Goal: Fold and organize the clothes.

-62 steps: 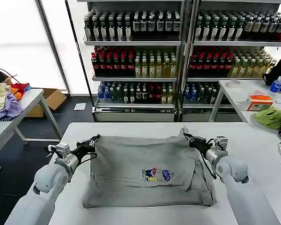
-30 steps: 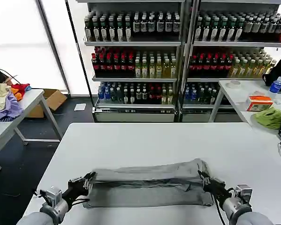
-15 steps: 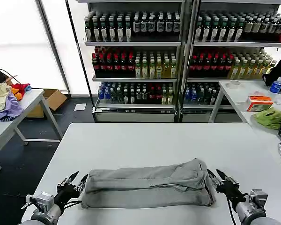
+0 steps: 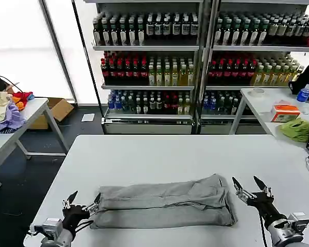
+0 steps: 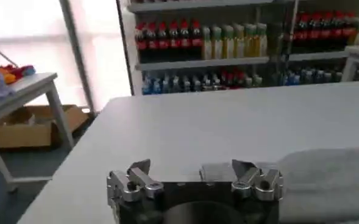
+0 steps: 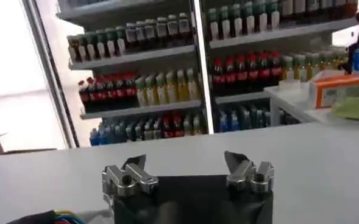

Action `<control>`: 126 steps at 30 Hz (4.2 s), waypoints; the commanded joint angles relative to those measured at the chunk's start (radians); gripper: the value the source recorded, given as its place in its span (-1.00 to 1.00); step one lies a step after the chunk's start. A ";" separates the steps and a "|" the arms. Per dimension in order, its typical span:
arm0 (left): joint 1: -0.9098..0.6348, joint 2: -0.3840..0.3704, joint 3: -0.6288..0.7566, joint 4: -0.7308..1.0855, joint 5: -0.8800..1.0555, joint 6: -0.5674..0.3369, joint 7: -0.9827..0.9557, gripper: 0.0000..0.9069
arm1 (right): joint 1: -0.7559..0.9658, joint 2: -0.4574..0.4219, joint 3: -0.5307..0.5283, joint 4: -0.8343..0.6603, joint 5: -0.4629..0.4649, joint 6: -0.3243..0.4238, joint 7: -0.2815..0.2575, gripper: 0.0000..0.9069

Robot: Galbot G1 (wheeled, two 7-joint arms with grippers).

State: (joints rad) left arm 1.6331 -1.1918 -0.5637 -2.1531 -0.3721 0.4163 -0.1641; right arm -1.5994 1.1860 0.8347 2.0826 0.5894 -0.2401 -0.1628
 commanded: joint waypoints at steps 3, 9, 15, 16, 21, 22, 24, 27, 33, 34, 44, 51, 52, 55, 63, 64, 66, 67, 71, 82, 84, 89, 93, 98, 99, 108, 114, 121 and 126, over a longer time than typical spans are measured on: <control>0.003 -0.162 0.161 0.009 0.037 -0.008 -0.195 1.00 | -0.004 0.001 -0.006 -0.014 -0.005 0.050 -0.017 1.00; 0.001 -0.173 0.192 0.025 0.051 -0.011 -0.194 1.00 | -0.011 0.000 0.001 -0.018 -0.004 0.054 -0.017 1.00; -0.019 -0.178 0.176 0.084 0.048 -0.025 -0.189 -0.22 | -0.004 -0.017 0.020 -0.013 0.006 0.055 -0.016 1.00; -0.024 -0.180 0.173 0.099 0.047 -0.029 -0.190 -0.44 | -0.003 -0.017 0.021 -0.012 0.006 0.055 -0.016 1.00; -0.020 -0.194 0.175 0.130 0.053 -0.047 -0.188 -0.82 | -0.004 -0.014 0.025 -0.007 0.010 0.055 -0.015 1.00; -0.015 -0.199 0.180 0.131 0.054 -0.052 -0.188 -0.82 | -0.004 -0.013 0.024 -0.007 0.010 0.056 -0.016 1.00; -0.006 -0.205 0.189 0.131 0.063 -0.063 -0.185 -0.87 | -0.004 -0.013 0.022 -0.008 0.010 0.056 -0.016 1.00; -0.001 -0.216 0.198 0.132 0.069 -0.074 -0.184 -0.93 | 0.000 -0.013 0.022 -0.008 0.011 0.056 -0.015 1.00; 0.012 -0.240 0.223 0.111 0.092 -0.102 -0.188 -0.93 | 0.000 -0.015 0.025 -0.002 0.009 0.055 -0.018 1.00; 0.013 -0.242 0.225 0.109 0.092 -0.107 -0.189 -0.93 | -0.003 -0.016 0.028 0.003 0.010 0.055 -0.019 1.00; -0.044 -0.167 0.095 0.037 0.002 -0.135 -0.196 -0.93 | -0.020 -0.028 0.071 0.030 0.029 0.051 -0.021 1.00; -0.110 -0.038 -0.245 0.024 -0.237 -0.067 -0.153 -0.93 | -0.020 -0.029 0.072 0.034 0.031 0.052 -0.021 1.00; -0.111 -0.019 -0.280 0.039 -0.261 -0.057 -0.126 -0.93 | -0.017 -0.027 0.068 0.034 0.031 0.051 -0.020 1.00; -0.107 0.057 -0.419 0.095 -0.307 -0.014 -0.021 -0.93 | -0.011 -0.026 0.054 0.034 0.024 0.051 -0.018 1.00; -0.146 0.237 -0.533 0.219 -0.347 0.038 0.089 -0.93 | -0.019 -0.023 0.049 0.044 0.024 0.052 -0.019 1.00; -0.145 0.239 -0.535 0.203 -0.368 0.046 0.088 -0.93 | -0.025 -0.021 0.051 0.046 0.024 0.053 -0.019 1.00; -0.134 0.226 -0.521 0.126 -0.415 0.070 0.064 -0.93 | -0.030 -0.018 0.053 0.047 0.024 0.054 -0.020 1.00; -0.128 0.213 -0.507 0.077 -0.447 0.075 0.044 -0.93 | -0.033 -0.017 0.054 0.047 0.023 0.055 -0.020 1.00; -0.115 0.152 -0.367 -0.090 -0.526 0.037 -0.011 -0.93 | -0.036 -0.016 0.050 0.053 0.020 0.055 -0.020 1.00; -0.179 0.182 0.204 -0.177 -0.443 0.003 -0.108 -0.93 | -0.055 -0.015 0.057 0.060 0.007 0.055 -0.020 1.00; -0.196 0.178 0.275 -0.144 -0.370 -0.006 -0.086 -0.93 | -0.056 -0.013 0.057 0.057 0.006 0.056 -0.020 1.00; -0.231 0.141 0.427 -0.019 -0.236 -0.036 -0.023 -0.93 | -0.054 -0.008 0.058 0.057 0.007 0.057 -0.022 1.00; -0.259 0.106 0.484 0.074 -0.156 -0.047 -0.006 -0.93 | -0.060 -0.019 0.065 0.052 0.007 0.060 -0.023 1.00; -0.289 0.083 0.541 0.156 -0.061 -0.048 0.011 -0.91 | -0.069 -0.036 0.080 0.044 0.014 0.064 -0.024 1.00; -0.293 0.081 0.547 0.157 -0.061 -0.047 0.011 0.04 | -0.069 -0.035 0.081 0.044 0.014 0.064 -0.023 1.00; -0.342 0.082 0.461 0.125 -0.110 0.000 -0.042 1.00 | -0.076 -0.046 0.073 0.050 0.018 0.062 -0.028 1.00; -0.232 0.162 0.332 -0.166 -0.286 0.056 -0.080 1.00 | -0.056 -0.033 0.047 0.041 0.015 0.058 -0.025 1.00; -0.135 0.176 0.049 -0.283 -0.337 0.103 -0.053 1.00 | -0.030 -0.035 0.031 0.027 0.016 0.057 -0.023 1.00; -0.155 0.155 -0.049 -0.088 -0.299 0.110 -0.058 1.00 | -0.037 -0.033 0.015 0.019 0.012 0.062 -0.024 1.00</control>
State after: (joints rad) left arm 1.4313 -1.0452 -0.3695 -2.2852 -0.6380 0.4873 -0.2192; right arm -1.6448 1.1521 0.8681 2.1084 0.6026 -0.1809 -0.1853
